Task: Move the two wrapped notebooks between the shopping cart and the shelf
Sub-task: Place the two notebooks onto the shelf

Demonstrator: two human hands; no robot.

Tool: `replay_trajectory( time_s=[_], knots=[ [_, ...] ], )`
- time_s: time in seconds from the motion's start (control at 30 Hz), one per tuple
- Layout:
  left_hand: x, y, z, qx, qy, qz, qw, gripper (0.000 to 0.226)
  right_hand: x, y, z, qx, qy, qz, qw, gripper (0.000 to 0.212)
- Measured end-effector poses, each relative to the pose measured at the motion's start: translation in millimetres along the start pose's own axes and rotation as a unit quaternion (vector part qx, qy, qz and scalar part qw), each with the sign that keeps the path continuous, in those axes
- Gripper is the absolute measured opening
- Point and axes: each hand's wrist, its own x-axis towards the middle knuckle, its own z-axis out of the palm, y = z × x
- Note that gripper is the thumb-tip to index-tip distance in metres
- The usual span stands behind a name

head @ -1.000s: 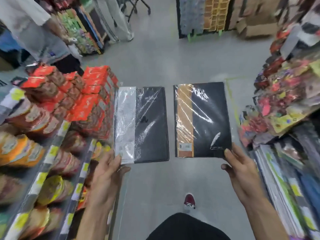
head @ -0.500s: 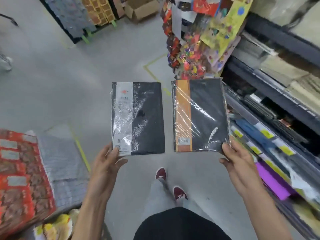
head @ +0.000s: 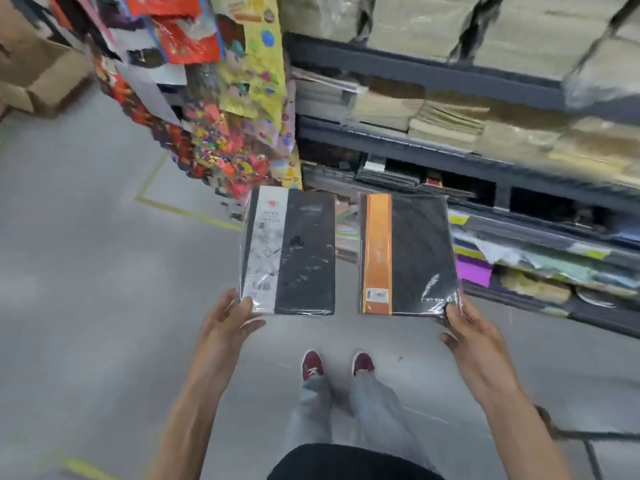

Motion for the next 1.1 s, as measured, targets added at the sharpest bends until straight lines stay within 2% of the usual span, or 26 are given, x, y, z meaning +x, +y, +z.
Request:
replay_trajectory(
  time_s=[0.07, 0.2, 0.43, 0.6, 0.73, 0.9, 1.1],
  knots=[
    [17, 2, 16, 0.001, -0.03, -0.014, 0.999, 0.011, 5, -3, -10, 0.004, 0.026, -0.004, 1.0, 0.022],
    [45, 1, 57, 0.019, -0.069, -0.03, 0.997, 0.037, 24, -12, -30, 0.015, 0.06, -0.01, 0.998, 0.019],
    [79, -3, 132, 0.044, -0.107, -0.051, 0.992, 0.009, 77, -33, -61, 0.024, 0.069, 0.004, 0.997, 0.018],
    [111, -22, 165, 0.049, -0.098, -0.053, 0.993, 0.015, 113, -40, -81, 0.026, 0.073, 0.012, 0.997, 0.015],
    [131, -34, 176, 0.045, -0.093, -0.063, 0.993, 0.009, 136, -37, -92, 0.029, 0.079, 0.021, 0.996, 0.015],
    [152, -45, 188, 0.029, -0.113, -0.073, 0.99, 0.022, 159, -30, -95, 0.048, 0.08, 0.027, 0.995, 0.018],
    [179, -53, 201, 0.022, -0.126, -0.075, 0.989, 0.011, 181, -25, -88, 0.052, 0.078, 0.028, 0.995, 0.019]
  ],
)
